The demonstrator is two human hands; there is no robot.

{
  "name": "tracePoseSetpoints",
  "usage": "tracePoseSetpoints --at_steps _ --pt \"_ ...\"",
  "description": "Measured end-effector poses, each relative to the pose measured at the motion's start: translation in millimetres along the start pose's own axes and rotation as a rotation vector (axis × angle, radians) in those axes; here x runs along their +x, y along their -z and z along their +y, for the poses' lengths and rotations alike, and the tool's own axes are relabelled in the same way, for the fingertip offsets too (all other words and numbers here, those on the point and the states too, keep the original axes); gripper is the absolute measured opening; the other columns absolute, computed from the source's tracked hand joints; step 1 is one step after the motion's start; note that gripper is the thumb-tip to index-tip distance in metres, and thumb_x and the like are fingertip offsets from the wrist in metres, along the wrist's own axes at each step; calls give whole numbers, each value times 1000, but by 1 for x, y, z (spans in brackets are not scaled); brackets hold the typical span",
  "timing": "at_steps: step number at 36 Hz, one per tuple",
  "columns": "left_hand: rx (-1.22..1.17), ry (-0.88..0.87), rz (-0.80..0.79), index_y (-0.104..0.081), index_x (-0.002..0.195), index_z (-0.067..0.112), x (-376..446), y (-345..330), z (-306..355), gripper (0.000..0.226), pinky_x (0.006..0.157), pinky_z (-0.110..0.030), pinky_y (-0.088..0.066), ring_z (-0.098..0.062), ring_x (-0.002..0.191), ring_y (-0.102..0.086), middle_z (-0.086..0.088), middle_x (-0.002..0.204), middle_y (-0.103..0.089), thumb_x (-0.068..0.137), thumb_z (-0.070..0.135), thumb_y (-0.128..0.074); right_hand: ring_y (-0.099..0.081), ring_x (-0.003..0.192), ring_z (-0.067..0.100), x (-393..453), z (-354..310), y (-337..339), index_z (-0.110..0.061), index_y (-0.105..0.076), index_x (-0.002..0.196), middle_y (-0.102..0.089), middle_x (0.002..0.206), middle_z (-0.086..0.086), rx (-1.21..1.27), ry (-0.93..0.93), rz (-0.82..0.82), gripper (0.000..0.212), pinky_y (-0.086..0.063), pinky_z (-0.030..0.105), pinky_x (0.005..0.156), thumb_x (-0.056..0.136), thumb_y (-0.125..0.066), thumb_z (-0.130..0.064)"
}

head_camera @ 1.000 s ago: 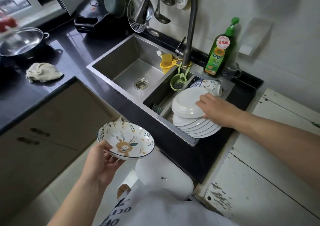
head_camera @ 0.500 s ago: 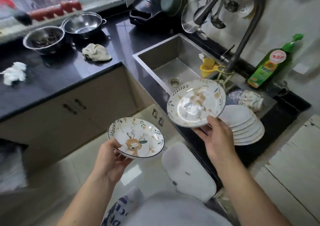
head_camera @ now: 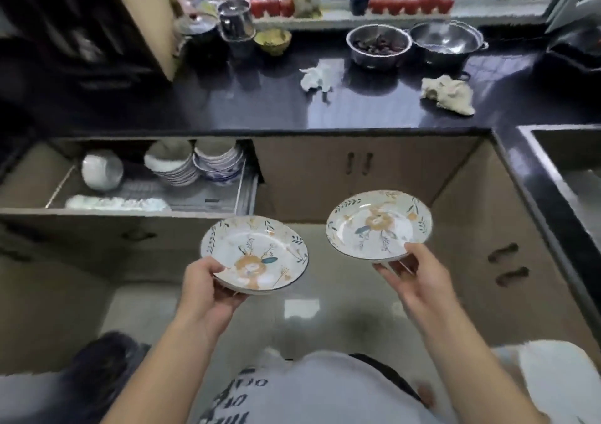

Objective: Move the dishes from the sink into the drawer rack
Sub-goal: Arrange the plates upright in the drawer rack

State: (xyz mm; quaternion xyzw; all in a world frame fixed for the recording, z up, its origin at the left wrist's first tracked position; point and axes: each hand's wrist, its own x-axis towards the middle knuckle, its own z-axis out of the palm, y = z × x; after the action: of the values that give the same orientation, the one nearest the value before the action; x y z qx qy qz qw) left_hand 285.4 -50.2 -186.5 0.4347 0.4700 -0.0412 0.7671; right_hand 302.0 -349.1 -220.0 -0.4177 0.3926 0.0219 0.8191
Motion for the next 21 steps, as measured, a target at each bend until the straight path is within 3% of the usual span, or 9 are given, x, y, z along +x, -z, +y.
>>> tracePoseSetpoints --at_steps 4,6,10,14,18,21 --pt "-116 -53 138 -64 110 10 12 67 39 31 70 -42 -55 -32 91 -69 -15 99 -74 88 6 -44 -65 94 27 -11 47 -65 -3 -63 110 -62 96 13 -106 -118 -80 14 -63 43 59 100 -56 -8" --pt "-173 -107 193 -65 109 12 19 100 60 28 66 -40 -54 -32 92 -69 -15 103 -74 89 8 -46 -66 94 26 -13 66 -104 -5 -62 108 -63 99 14 -177 -149 -130 11 -64 44 58 101 -55 -9" --pt "-303 -139 334 -65 114 11 36 150 84 31 78 -44 -56 -34 103 -69 -16 111 -73 88 7 -48 -65 95 26 -14 96 -176 -4 -60 110 -65 101 15 -294 -170 -214 12 -64 47 71 101 -54 -9" --pt "-391 -112 417 -63 113 8 55 183 98 34 76 -44 -57 -33 100 -70 -16 106 -73 85 -1 -44 -65 94 25 -12 123 -232 -5 -60 104 -66 98 14 -363 -197 -265 8 -59 50 85 101 -53 -8" --pt "-386 -110 456 -64 105 6 82 200 123 31 85 -48 -57 -36 101 -69 -20 107 -73 84 -5 -43 -68 96 27 6 152 -292 -5 -61 108 -70 98 14 -398 -256 -310 11 -64 47 75 100 -53 -8" --pt "-382 -107 478 -65 103 6 99 206 144 33 98 -57 -53 -38 104 -69 -21 107 -73 83 -6 -42 -69 103 30 21 172 -328 -4 -62 113 -71 111 18 -435 -270 -340 16 -64 47 77 99 -54 -8"
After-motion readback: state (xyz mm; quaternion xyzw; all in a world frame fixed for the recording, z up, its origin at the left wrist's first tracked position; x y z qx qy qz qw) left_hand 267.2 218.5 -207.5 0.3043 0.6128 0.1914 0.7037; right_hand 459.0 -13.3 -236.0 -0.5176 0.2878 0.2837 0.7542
